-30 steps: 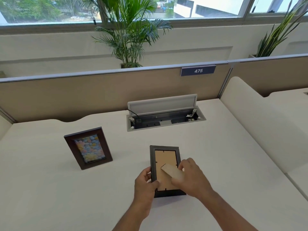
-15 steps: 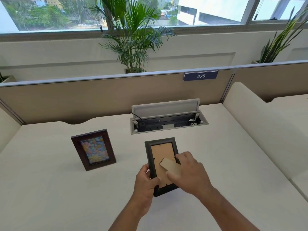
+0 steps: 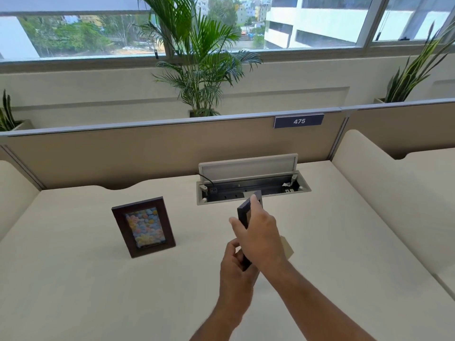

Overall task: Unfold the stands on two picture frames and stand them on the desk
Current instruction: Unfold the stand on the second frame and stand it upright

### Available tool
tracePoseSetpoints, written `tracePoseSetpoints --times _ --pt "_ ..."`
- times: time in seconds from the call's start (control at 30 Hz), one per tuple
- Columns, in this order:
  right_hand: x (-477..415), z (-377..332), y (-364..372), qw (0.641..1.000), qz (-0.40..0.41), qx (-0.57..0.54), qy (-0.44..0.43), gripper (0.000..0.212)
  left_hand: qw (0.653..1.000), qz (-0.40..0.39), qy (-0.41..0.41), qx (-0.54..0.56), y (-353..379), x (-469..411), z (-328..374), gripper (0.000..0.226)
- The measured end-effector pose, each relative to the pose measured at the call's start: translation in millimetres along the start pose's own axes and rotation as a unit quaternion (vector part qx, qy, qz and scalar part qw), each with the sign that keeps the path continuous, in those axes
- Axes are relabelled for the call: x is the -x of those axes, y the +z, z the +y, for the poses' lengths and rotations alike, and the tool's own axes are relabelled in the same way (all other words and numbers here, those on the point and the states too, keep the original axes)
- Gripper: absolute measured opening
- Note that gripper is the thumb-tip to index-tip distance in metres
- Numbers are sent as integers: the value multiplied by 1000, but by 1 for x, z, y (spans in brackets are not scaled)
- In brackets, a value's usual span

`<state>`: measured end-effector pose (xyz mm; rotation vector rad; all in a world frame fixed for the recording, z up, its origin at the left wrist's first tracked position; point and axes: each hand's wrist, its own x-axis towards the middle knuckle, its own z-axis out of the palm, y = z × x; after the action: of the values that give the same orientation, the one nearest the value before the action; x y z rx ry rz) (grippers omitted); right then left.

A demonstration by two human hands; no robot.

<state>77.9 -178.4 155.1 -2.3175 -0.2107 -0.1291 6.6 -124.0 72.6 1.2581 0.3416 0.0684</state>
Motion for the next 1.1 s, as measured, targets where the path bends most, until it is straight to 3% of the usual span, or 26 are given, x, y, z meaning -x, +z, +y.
tracePoseSetpoints --times 0.13,0.27,0.4,0.57,0.63,0.7,0.83,1.1 --pt "2 1 -7 998 42 -36 -13 58 998 5 40 -48 4 -1 -2 46" --pt "1 8 -16 995 59 -77 -10 49 988 19 94 -119 -5 -7 -4 48" --pt "-5 16 -20 987 65 -150 5 37 990 -8 99 -97 -12 -16 6 56" --pt "-19 25 -30 953 24 -299 47 24 972 125 134 -149 -34 -36 28 26" --pt "-24 27 -35 938 -5 -342 58 22 962 152 118 -193 -47 -44 38 34" --pt "-29 29 -38 929 -30 -365 59 22 971 111 71 -199 -60 -52 45 43" --pt "-35 35 -41 914 -80 -394 52 22 984 22 16 -173 -75 -55 53 29" --pt "-37 46 -23 918 -91 -380 71 24 990 43 7 -136 -85 -48 39 29"
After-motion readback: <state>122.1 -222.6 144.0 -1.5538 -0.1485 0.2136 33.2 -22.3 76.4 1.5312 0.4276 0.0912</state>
